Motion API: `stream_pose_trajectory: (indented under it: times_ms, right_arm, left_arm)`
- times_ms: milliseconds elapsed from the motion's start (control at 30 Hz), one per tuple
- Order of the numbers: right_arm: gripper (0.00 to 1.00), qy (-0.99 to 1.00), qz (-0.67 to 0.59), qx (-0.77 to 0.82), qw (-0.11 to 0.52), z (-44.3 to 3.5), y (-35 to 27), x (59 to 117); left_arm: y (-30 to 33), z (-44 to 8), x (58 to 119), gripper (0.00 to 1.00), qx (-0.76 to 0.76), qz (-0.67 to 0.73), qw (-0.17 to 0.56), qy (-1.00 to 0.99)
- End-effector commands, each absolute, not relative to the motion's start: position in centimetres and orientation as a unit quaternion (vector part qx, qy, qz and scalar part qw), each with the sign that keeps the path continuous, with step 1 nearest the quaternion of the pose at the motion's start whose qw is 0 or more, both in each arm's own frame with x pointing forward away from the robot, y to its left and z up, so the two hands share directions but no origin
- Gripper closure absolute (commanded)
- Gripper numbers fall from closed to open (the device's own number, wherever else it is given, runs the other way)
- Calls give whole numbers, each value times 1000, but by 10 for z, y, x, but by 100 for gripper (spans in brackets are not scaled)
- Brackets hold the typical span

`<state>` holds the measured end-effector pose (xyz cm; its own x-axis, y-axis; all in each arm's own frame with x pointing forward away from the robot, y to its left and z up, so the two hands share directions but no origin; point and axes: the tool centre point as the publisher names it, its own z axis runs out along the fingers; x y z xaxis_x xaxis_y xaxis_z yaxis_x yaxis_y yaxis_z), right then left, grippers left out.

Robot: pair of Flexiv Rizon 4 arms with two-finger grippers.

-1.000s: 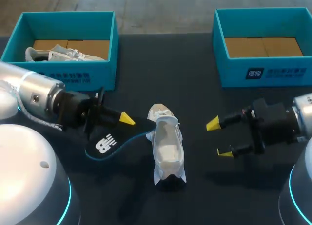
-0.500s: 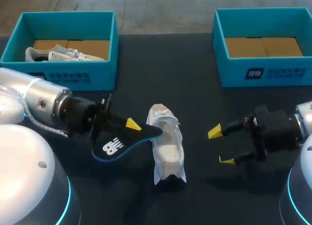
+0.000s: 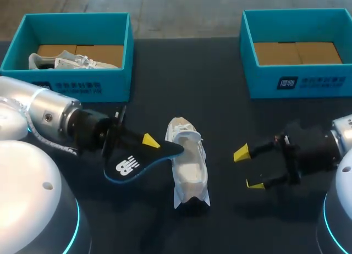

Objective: Take the shoe out of the shoebox, open the shoe tongue, remove and reinsert the insole, then place the shoe into the shoebox

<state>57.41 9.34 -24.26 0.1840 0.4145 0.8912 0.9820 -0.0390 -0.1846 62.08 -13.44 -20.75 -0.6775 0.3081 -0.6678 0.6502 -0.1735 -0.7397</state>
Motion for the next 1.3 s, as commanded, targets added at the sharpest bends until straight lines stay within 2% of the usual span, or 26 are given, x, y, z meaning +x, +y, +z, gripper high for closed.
stream_pose_trajectory:
  times_ms: [33, 433, 833, 1300]
  right_arm:
    - [0, -558, -314, -640, 425, -249, 92, 566]
    - [0, -592, -308, -618, 415, -270, 98, 547]
    - [0, -616, -290, -609, 406, -291, 117, 547]
    - [0, -651, -284, -606, 358, -298, 130, 544]
  left_arm:
    - [-145, -209, 607, 100, 363, -668, 132, 637]
    - [-158, -221, 582, 100, 313, -687, 130, 643]
    - [-157, -240, 584, 100, 259, -691, 125, 663]
    - [-168, -254, 588, 100, 228, -695, 115, 672]
